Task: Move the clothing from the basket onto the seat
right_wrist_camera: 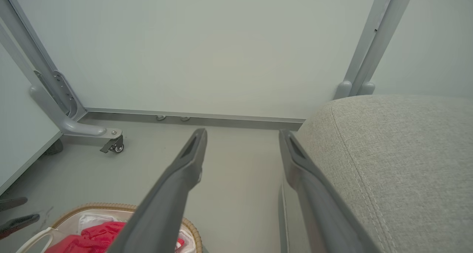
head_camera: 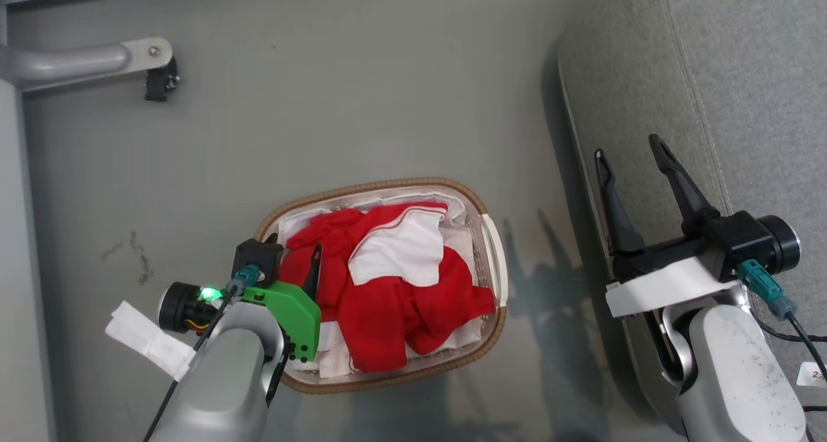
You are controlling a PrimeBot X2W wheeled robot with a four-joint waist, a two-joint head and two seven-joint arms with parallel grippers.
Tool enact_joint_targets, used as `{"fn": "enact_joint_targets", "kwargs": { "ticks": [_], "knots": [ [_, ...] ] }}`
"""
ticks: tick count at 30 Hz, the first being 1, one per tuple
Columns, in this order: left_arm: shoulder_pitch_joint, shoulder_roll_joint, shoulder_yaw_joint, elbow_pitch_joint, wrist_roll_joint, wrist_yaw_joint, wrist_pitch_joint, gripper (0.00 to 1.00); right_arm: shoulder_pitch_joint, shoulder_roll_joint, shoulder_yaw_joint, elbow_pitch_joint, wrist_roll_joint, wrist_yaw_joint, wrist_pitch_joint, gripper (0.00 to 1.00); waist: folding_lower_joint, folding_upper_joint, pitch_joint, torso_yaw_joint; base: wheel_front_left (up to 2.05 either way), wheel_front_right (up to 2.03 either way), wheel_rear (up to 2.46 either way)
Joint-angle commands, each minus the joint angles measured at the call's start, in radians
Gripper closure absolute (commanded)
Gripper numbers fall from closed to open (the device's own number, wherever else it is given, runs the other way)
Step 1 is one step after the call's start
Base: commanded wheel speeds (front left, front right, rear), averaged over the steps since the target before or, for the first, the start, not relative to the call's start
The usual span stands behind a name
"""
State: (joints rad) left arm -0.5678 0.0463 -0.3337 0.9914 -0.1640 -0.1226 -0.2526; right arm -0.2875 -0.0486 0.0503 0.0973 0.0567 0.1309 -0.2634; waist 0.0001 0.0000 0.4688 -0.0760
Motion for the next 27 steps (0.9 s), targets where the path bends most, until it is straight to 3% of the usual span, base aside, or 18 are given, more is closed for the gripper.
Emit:
{"fn": "enact_joint_targets", "kwargs": {
  "ticks": [1, 10, 21, 22, 23, 24, 25, 27],
  "knots": [
    [-0.043, 0.007, -0.011, 0.034, 0.012, -0.003, 0.009, 0.00, -0.022, -0.003, 0.002, -0.007, 0.011, 0.000, -0.002, 0.00, -0.0001, 0.0000, 0.131, -0.085, 0.00, 0.00, 0.00],
    [-0.171, 0.042, -0.041, 0.207, 0.013, -0.004, 0.031, 0.00, -0.061, -0.003, 0.029, -0.024, 0.057, 0.000, -0.002, 0.00, -0.0001, 0.0000, 0.239, -0.141, 0.00, 0.00, 0.00],
    [-0.220, 0.090, -0.061, 0.280, 0.011, 0.006, 0.106, 0.00, -0.083, -0.003, 0.058, -0.023, 0.102, 0.000, -0.002, 0.00, -0.0001, 0.0000, 0.289, -0.175, 0.00, 0.00, 0.00],
    [-0.219, 0.090, -0.060, 0.283, 0.007, 0.006, 0.119, 0.15, -0.085, -0.003, 0.059, -0.022, 0.104, 0.000, -0.002, 0.00, -0.0001, 0.0000, 0.289, -0.177, 0.00, 0.00, 0.00],
    [-0.217, 0.089, -0.059, 0.285, 0.005, 0.006, 0.126, 0.55, -0.085, -0.003, 0.060, -0.020, 0.105, 0.000, -0.002, 0.00, -0.0001, 0.0000, 0.289, -0.177, 0.00, 0.00, 0.00],
    [-0.215, 0.088, -0.060, 0.287, 0.003, 0.006, 0.129, 0.86, -0.085, -0.003, 0.060, -0.018, 0.108, 0.000, -0.002, 0.00, -0.0001, 0.0000, 0.288, -0.178, 0.00, 0.00, 0.00],
    [-0.213, 0.086, -0.061, 0.288, 0.001, 0.006, 0.131, 1.00, -0.085, -0.003, 0.060, -0.017, 0.110, 0.000, -0.002, 0.00, -0.0001, 0.0000, 0.286, -0.177, 0.00, 0.00, 0.00],
    [-0.203, 0.080, -0.061, 0.290, -0.006, 0.005, 0.133, 1.00, -0.083, -0.003, 0.058, -0.012, 0.112, 0.000, -0.002, 0.00, -0.0001, 0.0000, 0.279, -0.175, 0.00, 0.00, 0.00]
  ]
}}
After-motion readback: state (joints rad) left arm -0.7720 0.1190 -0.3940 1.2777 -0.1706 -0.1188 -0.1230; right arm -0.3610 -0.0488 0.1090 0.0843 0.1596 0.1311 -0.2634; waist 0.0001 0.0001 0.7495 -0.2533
